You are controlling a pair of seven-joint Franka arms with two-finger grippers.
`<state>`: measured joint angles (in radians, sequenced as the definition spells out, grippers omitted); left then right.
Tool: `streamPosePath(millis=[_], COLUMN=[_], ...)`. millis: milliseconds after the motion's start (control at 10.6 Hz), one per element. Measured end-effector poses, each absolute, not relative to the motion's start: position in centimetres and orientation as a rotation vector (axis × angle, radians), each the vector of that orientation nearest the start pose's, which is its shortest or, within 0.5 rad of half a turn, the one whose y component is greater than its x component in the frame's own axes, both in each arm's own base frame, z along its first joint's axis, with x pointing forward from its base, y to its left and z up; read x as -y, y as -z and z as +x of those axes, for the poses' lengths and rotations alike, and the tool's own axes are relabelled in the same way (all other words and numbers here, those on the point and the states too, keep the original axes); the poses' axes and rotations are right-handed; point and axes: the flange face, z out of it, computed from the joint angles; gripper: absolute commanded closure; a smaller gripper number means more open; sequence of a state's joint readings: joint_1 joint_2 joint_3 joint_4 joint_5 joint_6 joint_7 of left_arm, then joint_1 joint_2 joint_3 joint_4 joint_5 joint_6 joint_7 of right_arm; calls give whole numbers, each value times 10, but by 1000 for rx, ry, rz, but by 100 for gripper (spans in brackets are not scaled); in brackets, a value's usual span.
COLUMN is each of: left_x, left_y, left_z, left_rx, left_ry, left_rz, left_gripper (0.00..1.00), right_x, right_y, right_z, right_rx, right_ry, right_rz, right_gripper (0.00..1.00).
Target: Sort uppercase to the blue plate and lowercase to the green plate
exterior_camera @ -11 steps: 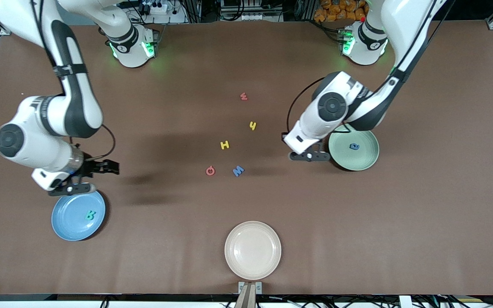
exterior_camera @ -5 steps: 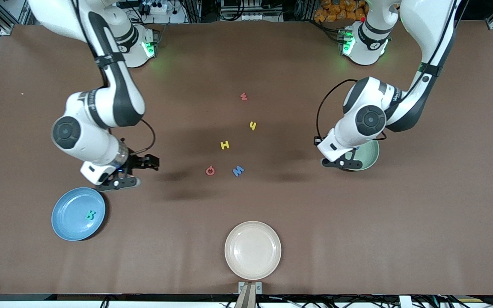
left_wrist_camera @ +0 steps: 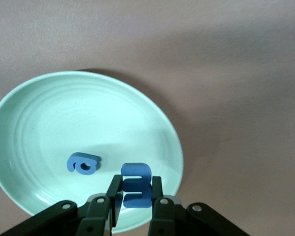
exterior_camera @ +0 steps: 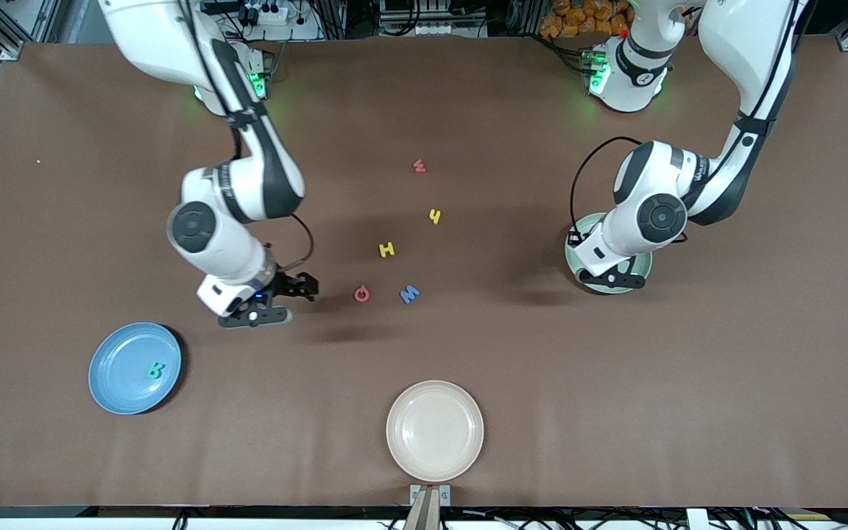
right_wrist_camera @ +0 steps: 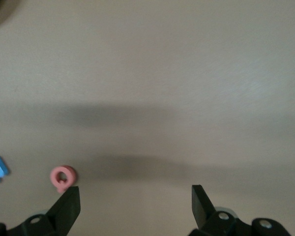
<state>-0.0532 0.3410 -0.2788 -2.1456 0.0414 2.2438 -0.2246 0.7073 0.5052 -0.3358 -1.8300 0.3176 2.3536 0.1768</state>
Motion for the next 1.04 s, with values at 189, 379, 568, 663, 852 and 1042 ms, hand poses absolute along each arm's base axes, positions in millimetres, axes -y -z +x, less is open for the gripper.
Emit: streamPosePath(millis=[189,379,568,663,852,1042], left_x=[172,173,172,173,173,175], left_y=[-217,-214,-213,-214,-219,-231], left_z=[504,501,500,500,504,510], left_rx=[-210,-214,-214,-214,-213,-194], left_ry=[-367,-376,-379,-375,-346,-305], left_rz=[-3114,-3111,-3110,-3111,-3119,-3137], left_gripper=[61,30,23,23,23,23], right_x=[-300,-326,-335,-336,-344,-351], right_y=[-260,-244,-227,-218,-197,-186], right_z=[598,605,607,607,599,594], right_rx=[-118,-222,-253,-280,-351,-440], right_ry=[68,84,79,66,26,4], right_rz=[-3066,-3070,-3083,-3090,-3095,-3089], right_gripper=[0,0,0,0,0,0])
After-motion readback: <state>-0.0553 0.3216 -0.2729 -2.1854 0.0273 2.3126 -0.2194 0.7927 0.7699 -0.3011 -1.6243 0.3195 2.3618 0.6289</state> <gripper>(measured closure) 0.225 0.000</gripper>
